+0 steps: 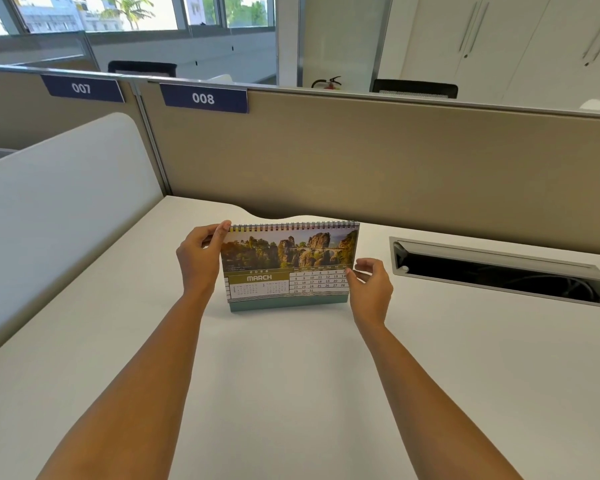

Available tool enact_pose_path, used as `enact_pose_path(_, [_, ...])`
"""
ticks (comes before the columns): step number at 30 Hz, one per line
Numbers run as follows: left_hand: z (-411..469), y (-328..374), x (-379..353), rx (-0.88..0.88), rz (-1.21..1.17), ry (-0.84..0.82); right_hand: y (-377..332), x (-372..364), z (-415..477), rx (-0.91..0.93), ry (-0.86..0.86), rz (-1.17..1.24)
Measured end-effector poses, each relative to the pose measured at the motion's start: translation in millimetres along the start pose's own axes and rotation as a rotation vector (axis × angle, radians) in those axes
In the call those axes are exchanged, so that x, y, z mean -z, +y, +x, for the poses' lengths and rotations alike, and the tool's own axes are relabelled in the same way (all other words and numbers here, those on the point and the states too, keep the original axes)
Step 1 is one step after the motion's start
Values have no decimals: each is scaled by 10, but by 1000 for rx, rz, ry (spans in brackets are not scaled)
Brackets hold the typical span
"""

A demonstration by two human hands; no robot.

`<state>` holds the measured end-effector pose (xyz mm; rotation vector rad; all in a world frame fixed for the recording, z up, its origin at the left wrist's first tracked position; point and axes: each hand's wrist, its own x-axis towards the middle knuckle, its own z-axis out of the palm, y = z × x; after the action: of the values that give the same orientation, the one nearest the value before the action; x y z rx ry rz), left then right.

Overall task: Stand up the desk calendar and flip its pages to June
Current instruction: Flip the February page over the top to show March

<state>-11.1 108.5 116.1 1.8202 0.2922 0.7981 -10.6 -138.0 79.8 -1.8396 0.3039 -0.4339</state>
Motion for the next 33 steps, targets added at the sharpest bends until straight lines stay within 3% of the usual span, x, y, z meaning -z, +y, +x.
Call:
enact_pose_path(16, [-14,8,3,-7,12,3,47,47,-73,-44,-85,10])
enact_pose_path(28, [-20,17,2,4,14,-5,53,61,-113,-80,-56,54])
enact_pose_path(33, [-17,19,10,17,19,-14,15,168,-125,-64,-174,50])
